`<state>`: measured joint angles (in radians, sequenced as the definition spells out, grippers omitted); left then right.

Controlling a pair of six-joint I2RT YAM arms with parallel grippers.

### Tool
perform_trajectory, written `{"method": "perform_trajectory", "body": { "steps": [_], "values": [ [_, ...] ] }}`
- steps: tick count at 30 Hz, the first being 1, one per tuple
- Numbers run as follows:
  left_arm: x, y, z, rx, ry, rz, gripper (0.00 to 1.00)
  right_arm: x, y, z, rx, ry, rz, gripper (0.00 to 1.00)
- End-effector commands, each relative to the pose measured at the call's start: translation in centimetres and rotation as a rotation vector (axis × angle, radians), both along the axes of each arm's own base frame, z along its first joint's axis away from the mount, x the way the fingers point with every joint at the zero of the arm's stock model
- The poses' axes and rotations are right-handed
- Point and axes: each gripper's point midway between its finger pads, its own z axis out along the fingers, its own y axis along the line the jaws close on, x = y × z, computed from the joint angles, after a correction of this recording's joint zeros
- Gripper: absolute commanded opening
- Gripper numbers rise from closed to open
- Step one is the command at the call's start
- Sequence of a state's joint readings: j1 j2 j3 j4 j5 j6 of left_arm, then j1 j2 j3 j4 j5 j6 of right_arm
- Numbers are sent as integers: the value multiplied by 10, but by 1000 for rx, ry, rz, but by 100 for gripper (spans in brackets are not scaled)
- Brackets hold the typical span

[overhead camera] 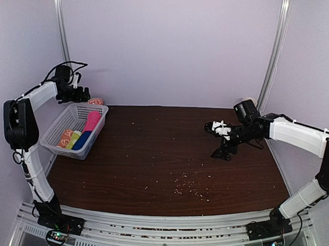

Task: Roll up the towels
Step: Adjust the towel in the bin, then reset both arms

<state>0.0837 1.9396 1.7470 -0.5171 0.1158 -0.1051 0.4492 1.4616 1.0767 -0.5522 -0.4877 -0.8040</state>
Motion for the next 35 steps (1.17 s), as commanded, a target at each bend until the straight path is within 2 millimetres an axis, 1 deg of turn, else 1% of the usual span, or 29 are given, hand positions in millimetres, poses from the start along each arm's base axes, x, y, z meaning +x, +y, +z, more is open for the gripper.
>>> {"method": "perform_trajectory", "body": {
  "steps": [1,3,4,5,8,11,13,14,17,20,23,25,27,32,35],
  "values": [
    [-25,-46,39,60,-75,-5,98,49,-40,53,95,-106,-341,100],
    [-42,-72,51,74,-97,-39,98,61,-64,62,101,-129,-498,100],
    [-51,-85,57,70,-109,-59,98,63,-75,65,98,-141,-546,100],
    [-61,-96,63,68,-122,-80,98,60,-86,64,97,-143,-578,100],
    [-92,-124,77,71,-162,-138,98,56,-116,76,155,-209,-721,100],
    [-126,-145,83,74,-183,-199,98,46,-143,101,237,-303,-855,100],
    [-150,-151,88,70,-207,-227,98,35,-158,119,308,-358,-933,100],
    [-160,-154,84,68,-209,-245,98,29,-164,125,343,-380,-956,100],
    [-188,-152,75,55,-222,-274,98,9,-182,143,418,-476,-1006,100],
    [-210,-147,65,48,-244,-291,98,-9,-197,154,476,-566,-1057,100],
    [-225,-145,56,48,-249,-312,98,-24,-203,161,528,-610,-1072,100],
    [-232,-143,53,59,-253,-326,98,-32,-205,164,555,-630,-1075,100],
    [-237,-141,55,60,-270,-331,98,-38,-207,165,572,-649,-1076,100],
    [-246,-139,65,47,-338,-333,98,-43,-209,158,576,-657,-1074,100],
    [-246,-137,62,44,-342,-321,98,-44,-213,153,569,-664,-1095,100]
  ]
}}
